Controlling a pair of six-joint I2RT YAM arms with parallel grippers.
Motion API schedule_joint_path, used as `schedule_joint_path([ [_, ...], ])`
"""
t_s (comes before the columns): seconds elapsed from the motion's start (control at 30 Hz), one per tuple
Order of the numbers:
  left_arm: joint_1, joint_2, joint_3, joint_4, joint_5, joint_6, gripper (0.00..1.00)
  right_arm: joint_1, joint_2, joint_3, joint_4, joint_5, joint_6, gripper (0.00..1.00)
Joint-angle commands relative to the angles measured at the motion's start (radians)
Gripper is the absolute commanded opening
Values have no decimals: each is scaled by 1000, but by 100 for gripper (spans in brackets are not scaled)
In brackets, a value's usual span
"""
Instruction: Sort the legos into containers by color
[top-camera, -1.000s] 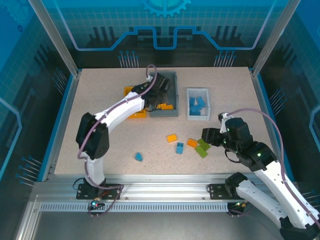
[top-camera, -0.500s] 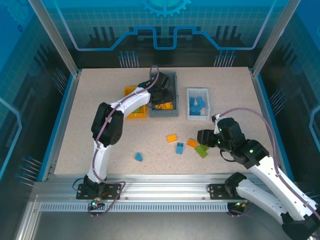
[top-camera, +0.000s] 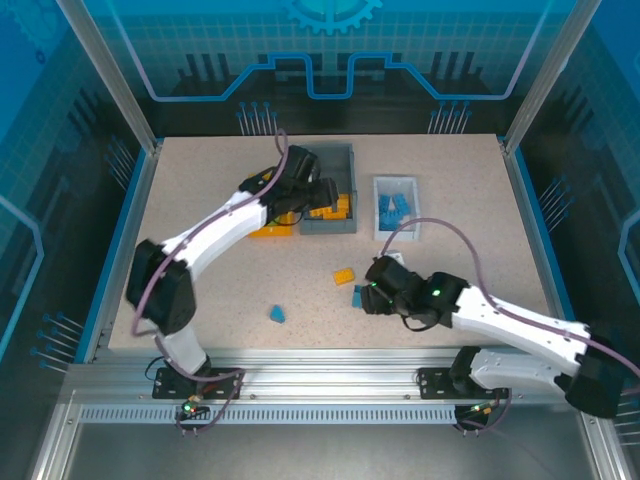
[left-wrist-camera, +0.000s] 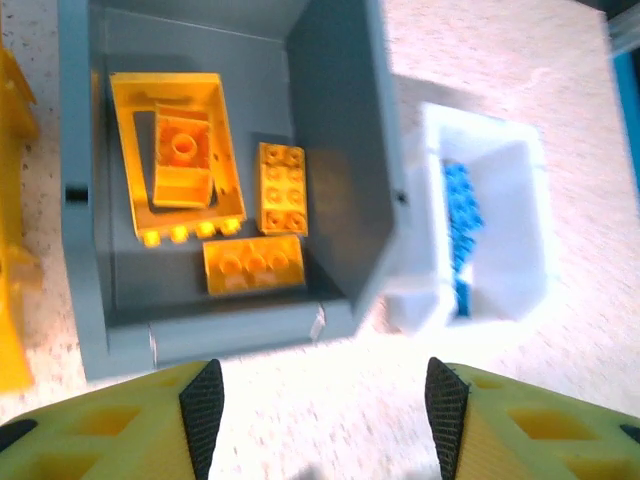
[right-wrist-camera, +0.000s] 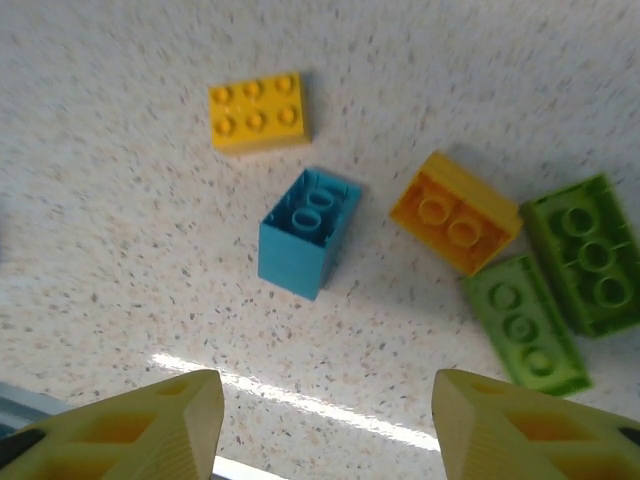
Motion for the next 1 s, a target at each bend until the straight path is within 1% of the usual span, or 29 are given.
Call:
schedule_joint_path([
  [0.0,-60,-180,-174,52,30,-3,61,58,113,35,20,86,173,63],
  [0.1,-103,-358,-358,112,97,-44,61,65,230,69,62,72,225,68],
  [0.2,-153,-529,-533,160,116,-90,61,61,321,92,69,76,259,72],
  [0.23,-169,-585,-578,175,118,-105,62,56,349,125,69,76,271,72],
  [0.3,-199,-695,-678,197,135,-132,62,37,386,135,93,64,275,71],
  [0.37,-222,-788,-740,192,147,-150,62,12,415,135,123,43,272,69],
  [0.5,-234,-926,-795,101,142,-175,62,-37,492,164,138,11,255,65],
  [0.53,-233,-950,-801,80,139,-179,62,-46,509,172,141,6,252,63],
  [0.63,-235,-1003,-809,45,131,-184,62,-59,542,183,147,2,246,52],
  [0.67,-234,-1012,-808,38,128,-185,61,-61,547,185,150,4,242,47],
  [0.83,-236,-1021,-802,52,104,-174,62,-46,517,190,143,34,225,26],
  [0.9,-235,-1012,-791,68,92,-169,62,-40,464,190,115,69,214,22],
  [0.97,-235,-998,-774,77,80,-161,62,-43,397,198,73,115,185,21],
])
